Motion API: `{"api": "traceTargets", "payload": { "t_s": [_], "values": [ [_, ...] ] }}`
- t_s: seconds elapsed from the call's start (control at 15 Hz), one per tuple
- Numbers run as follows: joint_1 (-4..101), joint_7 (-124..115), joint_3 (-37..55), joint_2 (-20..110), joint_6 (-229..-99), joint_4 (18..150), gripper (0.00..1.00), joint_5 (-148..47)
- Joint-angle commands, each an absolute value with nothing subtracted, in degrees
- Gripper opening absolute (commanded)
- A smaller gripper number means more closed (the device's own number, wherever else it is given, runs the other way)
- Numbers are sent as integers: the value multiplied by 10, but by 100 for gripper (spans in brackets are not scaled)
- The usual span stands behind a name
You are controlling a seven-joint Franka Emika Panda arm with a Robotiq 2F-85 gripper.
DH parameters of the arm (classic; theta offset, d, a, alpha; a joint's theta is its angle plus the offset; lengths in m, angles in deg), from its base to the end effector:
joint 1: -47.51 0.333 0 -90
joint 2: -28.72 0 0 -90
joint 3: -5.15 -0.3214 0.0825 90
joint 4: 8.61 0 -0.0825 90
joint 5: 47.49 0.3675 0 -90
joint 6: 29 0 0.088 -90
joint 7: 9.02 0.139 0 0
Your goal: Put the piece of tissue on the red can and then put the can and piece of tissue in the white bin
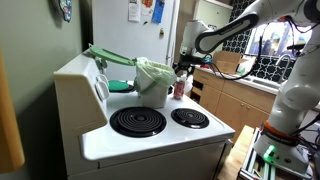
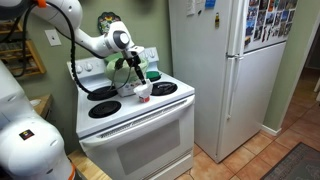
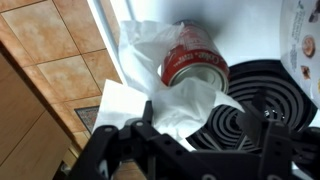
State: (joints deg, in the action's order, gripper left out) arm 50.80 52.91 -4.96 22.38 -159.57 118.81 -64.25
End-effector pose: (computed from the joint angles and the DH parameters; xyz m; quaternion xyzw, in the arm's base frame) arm 0.5037 0.1069 0.4210 0.9331 -0.3266 0.1414 0.0521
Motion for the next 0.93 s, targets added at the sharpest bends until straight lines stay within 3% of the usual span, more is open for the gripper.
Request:
{"api": "traceTargets", "payload": {
  "t_s": [0.0,0.07,0.13,0.2,0.67,0.73,0.87],
  "values": [
    [509,546,-45,215,-1608,1192,92,-652],
    [509,546,-45,211,-1611,1193,76,-651],
    [509,548,-45,208,-1611,1193,67,-652],
    [509,546,-44,205,-1613,1194,63,-650],
    [512,542,-46,194,-1624,1194,7,-631],
    [514,538,-47,193,-1626,1195,1,-623],
    [517,535,-50,198,-1622,1198,0,-616]
  ]
}}
